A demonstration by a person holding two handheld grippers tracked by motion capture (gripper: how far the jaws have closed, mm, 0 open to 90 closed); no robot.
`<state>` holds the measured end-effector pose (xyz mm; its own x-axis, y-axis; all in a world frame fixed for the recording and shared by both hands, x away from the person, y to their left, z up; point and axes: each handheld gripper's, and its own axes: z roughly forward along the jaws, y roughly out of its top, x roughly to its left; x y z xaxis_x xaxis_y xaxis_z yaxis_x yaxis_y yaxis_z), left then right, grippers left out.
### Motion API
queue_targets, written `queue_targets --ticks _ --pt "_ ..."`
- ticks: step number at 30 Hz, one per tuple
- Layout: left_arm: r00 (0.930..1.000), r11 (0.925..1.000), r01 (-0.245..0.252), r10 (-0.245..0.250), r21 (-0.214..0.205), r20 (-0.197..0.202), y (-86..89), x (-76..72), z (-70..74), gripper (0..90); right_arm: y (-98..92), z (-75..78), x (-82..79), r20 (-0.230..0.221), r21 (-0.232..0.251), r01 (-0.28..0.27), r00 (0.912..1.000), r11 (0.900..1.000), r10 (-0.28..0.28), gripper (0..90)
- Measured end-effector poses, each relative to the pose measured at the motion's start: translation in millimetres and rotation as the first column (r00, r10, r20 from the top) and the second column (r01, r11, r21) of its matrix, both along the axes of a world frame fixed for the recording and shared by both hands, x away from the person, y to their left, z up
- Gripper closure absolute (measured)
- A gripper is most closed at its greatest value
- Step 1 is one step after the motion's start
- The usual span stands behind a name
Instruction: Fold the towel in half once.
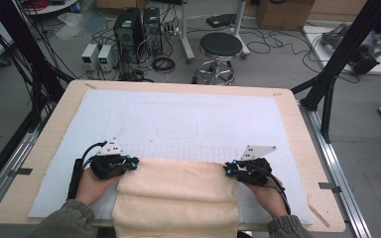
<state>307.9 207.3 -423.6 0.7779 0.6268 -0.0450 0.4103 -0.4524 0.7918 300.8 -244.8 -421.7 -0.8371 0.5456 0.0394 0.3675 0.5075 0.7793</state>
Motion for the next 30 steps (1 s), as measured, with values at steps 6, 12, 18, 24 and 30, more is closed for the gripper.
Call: queue_targets --ticks 6,12,18,24,30 --pt "0.9991 0.9995 -0.009 0.010 -0.031 0.041 2.6 -5.3 8.8 83.7 1.2 11.1 -4.0 0.030 0.022 -0.007 0.9995 0.9997 0.006 80.7" --pt "0.9985 0.9989 -0.004 0.007 -0.047 0.055 4.9 -8.0 15.7 83.8 2.1 21.9 -8.3 0.058 0.037 -0.027 0.9980 0.9989 0.025 81.7" --pt "0.9980 0.9967 -0.003 0.009 -0.081 0.063 9.0 -13.0 20.3 84.0 0.9 31.8 -14.1 0.075 0.067 -0.043 0.9965 0.9968 0.038 82.1" --pt "0.9975 0.9956 0.014 -0.007 -0.092 0.071 14.0 -21.5 24.0 83.9 0.7 39.0 -24.3 0.093 0.085 -0.065 0.9940 0.9943 0.057 82.1" --pt "0.9957 0.9945 0.055 -0.048 -0.089 0.078 16.4 -38.3 25.0 84.1 3.7 45.9 -42.0 0.125 0.084 -0.110 0.9872 0.9903 0.099 82.1"
